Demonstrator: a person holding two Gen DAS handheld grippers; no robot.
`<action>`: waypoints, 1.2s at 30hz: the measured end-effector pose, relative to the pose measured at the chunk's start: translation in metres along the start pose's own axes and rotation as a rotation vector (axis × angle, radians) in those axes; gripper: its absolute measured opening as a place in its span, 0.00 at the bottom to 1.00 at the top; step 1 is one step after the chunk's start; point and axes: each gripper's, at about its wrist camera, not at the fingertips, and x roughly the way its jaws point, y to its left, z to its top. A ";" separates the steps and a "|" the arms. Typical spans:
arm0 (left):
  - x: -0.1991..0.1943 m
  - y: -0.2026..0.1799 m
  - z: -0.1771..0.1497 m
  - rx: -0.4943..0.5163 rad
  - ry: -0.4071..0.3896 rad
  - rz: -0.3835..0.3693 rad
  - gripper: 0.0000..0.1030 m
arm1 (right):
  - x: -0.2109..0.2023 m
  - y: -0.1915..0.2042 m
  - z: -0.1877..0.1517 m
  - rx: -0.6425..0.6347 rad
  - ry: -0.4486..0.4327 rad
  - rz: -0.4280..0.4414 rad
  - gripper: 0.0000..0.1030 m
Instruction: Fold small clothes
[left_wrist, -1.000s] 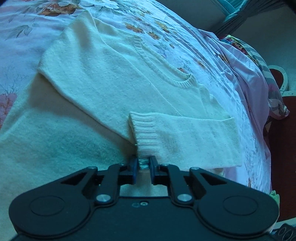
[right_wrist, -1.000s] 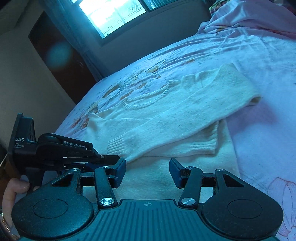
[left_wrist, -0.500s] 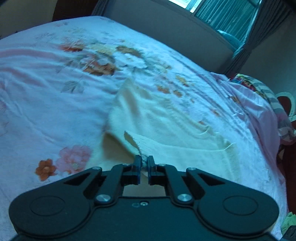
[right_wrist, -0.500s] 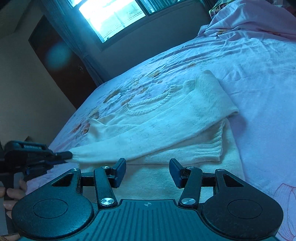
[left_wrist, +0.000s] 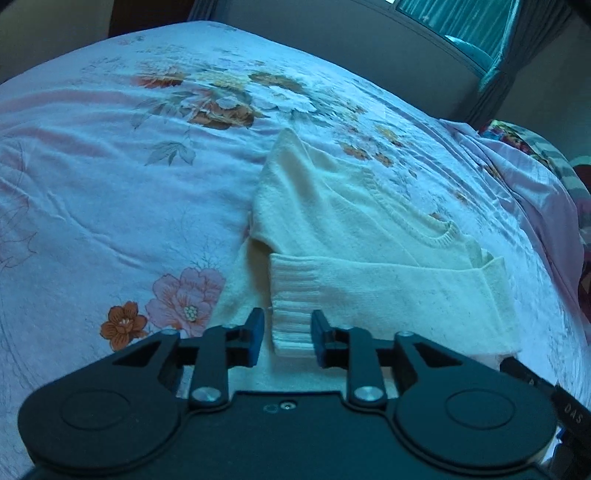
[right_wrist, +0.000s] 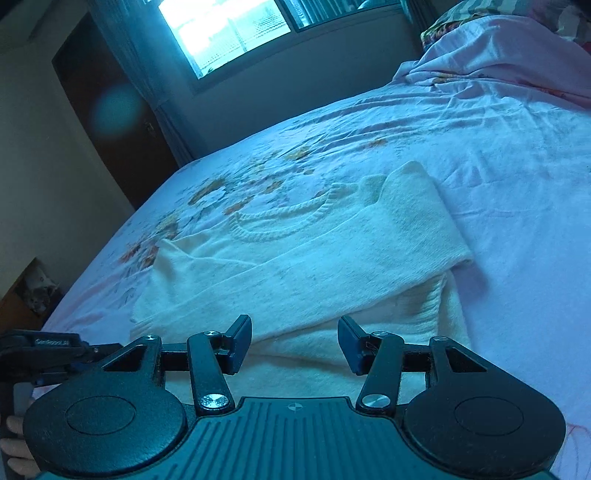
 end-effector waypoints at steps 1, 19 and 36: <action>0.004 -0.001 0.000 -0.007 0.023 -0.005 0.39 | 0.001 -0.004 0.003 0.008 0.003 -0.022 0.50; 0.008 0.002 -0.002 -0.107 -0.035 -0.027 0.05 | -0.003 -0.008 -0.007 0.070 0.027 0.013 0.50; 0.013 0.007 -0.008 -0.083 0.001 -0.040 0.50 | 0.020 -0.004 0.011 0.025 0.027 0.002 0.50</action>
